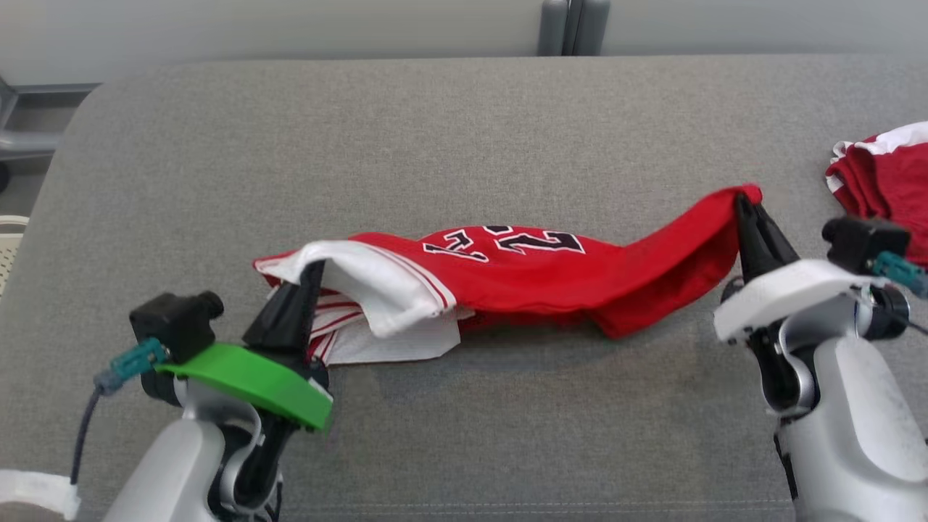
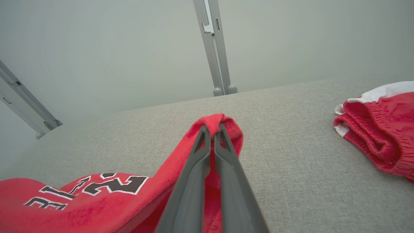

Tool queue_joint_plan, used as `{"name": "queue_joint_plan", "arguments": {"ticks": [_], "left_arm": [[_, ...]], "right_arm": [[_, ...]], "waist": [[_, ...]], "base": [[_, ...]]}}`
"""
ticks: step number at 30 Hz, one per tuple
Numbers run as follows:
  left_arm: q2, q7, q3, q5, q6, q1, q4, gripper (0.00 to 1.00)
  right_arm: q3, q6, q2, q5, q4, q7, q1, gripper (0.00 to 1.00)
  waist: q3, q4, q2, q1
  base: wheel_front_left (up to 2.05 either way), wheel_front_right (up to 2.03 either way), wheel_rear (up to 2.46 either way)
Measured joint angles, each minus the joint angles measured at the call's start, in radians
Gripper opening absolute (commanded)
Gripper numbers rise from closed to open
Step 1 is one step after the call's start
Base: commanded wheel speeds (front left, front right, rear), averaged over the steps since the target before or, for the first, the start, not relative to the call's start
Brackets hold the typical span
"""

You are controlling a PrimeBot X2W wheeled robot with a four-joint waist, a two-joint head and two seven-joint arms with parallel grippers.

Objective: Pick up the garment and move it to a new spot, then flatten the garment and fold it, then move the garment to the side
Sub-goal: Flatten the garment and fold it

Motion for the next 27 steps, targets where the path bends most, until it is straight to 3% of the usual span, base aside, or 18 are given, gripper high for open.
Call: {"name": "queue_joint_plan", "arguments": {"ticks": [6, 12, 16, 20, 27], "left_arm": [[0.022, 0.054, 0.041, -0.013, 0.007, -0.16, 0.02, 0.0], [0.059, 0.142, 0.097, -0.003, 0.001, -0.531, 0.124, 0.0], [0.085, 0.19, 0.142, -0.03, -0.014, -0.769, 0.181, 0.0], [0.119, 0.207, 0.188, -0.044, -0.028, -0.979, 0.214, 0.0], [0.116, 0.146, 0.221, -0.033, -0.039, -1.24, 0.258, 0.0]], "right_arm": [[0.045, 0.0, -0.007, 0.085, -0.005, 0.069, -0.18, 0.0], [0.062, -0.001, -0.026, 0.174, 0.101, 0.134, -0.54, 0.0], [0.049, -0.001, -0.043, 0.144, 0.186, 0.132, -0.769, 0.0], [0.025, -0.001, -0.035, 0.121, 0.263, 0.097, -0.961, 0.0], [-0.02, 0.0, -0.048, 0.021, 0.347, -0.063, -1.179, 0.0]], "waist": [[0.06, -0.015, 0.0, 0.0], [0.186, -0.044, 0.0, 0.0], [0.274, -0.062, 0.0, 0.0001], [0.362, -0.081, 0.0, 0.0002], [0.483, -0.107, 0.0, 0.0003]], "base": [[0.0, 0.0, 0.0], [0.0, 0.0, 0.0], [0.0, 0.0, 0.0], [0.0, 0.0, 0.0], [0.0, 0.0, 0.0]]}}
